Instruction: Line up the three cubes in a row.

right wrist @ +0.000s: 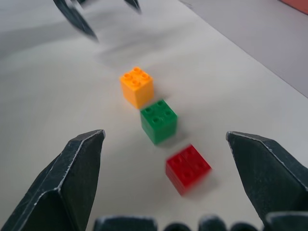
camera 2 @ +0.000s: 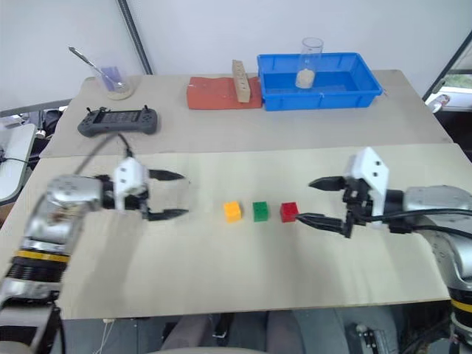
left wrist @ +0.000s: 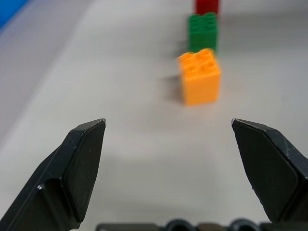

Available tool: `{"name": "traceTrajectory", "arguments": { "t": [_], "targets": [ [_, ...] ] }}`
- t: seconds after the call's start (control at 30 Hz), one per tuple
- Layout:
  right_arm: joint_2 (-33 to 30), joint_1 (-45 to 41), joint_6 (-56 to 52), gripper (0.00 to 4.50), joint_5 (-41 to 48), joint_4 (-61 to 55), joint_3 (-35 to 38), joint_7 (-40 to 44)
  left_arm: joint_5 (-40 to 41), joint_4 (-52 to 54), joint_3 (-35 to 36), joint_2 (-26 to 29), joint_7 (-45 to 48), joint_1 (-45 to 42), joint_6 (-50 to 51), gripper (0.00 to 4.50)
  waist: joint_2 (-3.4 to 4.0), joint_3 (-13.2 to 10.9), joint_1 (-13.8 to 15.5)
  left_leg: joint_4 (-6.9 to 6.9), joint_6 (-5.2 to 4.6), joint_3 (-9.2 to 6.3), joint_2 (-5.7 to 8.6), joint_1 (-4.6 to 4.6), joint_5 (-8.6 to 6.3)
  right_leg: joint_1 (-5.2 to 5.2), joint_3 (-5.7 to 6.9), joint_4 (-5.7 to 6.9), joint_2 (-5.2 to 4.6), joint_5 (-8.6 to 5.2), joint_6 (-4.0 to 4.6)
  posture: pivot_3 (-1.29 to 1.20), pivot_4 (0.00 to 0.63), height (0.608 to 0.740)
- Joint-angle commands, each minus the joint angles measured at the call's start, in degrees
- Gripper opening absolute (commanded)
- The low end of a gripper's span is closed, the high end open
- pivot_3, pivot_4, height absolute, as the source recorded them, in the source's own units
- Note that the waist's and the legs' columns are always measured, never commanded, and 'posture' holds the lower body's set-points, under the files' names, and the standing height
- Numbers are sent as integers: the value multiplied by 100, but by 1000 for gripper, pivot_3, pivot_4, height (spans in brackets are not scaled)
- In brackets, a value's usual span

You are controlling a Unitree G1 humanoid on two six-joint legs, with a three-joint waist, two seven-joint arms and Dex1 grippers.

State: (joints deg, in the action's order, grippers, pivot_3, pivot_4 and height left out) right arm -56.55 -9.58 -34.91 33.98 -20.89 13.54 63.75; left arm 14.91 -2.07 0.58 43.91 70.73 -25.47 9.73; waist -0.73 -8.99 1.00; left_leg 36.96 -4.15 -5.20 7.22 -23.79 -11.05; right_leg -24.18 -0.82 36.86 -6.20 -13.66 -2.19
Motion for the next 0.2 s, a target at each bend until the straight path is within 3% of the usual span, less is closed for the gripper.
{"name": "traceTrajectory", "arguments": {
  "t": [0.03, 0.2],
  "targets": [
    [-110, 306, 443, 4500, -112, 115, 443, 215, 254, 533, 421, 392, -161, 136, 525, 4461, 1, 0, 4, 0, 0, 0, 0, 3, 0, 0, 0, -1, 0, 0, 0, 0, 150, 740],
    [-50, 301, 715, 4500, -290, 340, 281, 198, 238, 843, 332, 537, -181, 396, 737, 4461, 2, 1, -18, -1, 14, 9, -3, 6, -8, 2, -4, 2, -8, 0, 0, 0, 150, 740]
  ]
}}
